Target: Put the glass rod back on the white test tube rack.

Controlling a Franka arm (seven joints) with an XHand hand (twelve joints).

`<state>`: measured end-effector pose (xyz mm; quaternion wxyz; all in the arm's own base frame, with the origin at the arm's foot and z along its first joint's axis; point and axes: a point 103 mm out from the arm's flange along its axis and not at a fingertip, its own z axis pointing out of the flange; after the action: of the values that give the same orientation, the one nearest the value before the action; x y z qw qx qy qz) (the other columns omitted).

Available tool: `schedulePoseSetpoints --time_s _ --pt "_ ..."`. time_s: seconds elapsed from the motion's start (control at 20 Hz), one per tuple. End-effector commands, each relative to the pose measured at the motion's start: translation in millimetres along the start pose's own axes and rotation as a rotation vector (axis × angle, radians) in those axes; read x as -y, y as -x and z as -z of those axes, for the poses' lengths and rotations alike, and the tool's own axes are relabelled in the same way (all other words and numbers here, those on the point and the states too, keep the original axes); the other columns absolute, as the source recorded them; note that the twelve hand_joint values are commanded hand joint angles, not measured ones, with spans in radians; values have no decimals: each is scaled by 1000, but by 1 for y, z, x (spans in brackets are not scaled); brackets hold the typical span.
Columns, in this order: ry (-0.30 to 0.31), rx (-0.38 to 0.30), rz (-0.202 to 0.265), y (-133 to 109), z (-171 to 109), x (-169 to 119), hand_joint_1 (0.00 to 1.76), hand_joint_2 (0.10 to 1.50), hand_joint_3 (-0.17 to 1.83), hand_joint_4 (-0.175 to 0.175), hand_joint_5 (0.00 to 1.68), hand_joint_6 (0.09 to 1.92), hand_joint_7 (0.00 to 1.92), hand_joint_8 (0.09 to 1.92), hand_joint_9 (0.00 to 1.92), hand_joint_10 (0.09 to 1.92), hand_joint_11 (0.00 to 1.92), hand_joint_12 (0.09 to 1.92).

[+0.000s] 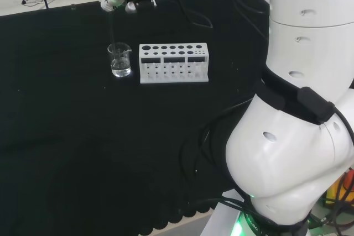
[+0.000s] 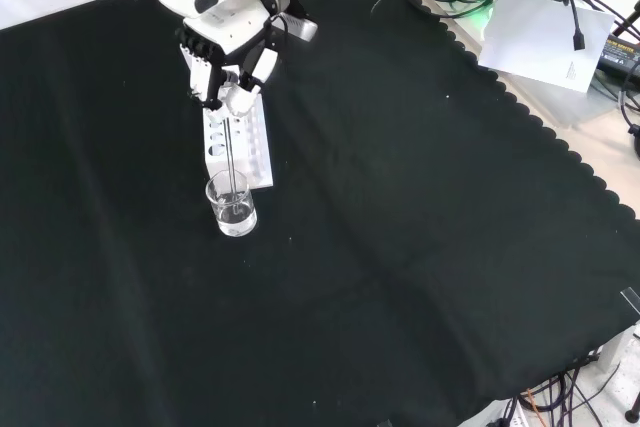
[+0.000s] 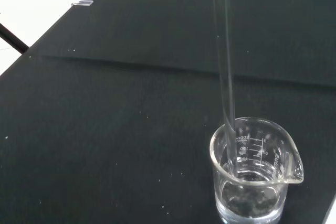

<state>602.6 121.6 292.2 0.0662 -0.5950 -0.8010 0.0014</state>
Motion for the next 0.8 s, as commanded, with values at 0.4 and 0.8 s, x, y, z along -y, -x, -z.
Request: schedulePoseSetpoints --time_s 0.4,0.8 --pt "37 12 -1 -12 27 13 1290 1090 0 -175 1038 603 1070 1178 1586 897 1560 751" --pt "65 10 -25 -3 64 32 1289 1091 0 -175 1037 604 1069 1178 1585 898 1560 752"
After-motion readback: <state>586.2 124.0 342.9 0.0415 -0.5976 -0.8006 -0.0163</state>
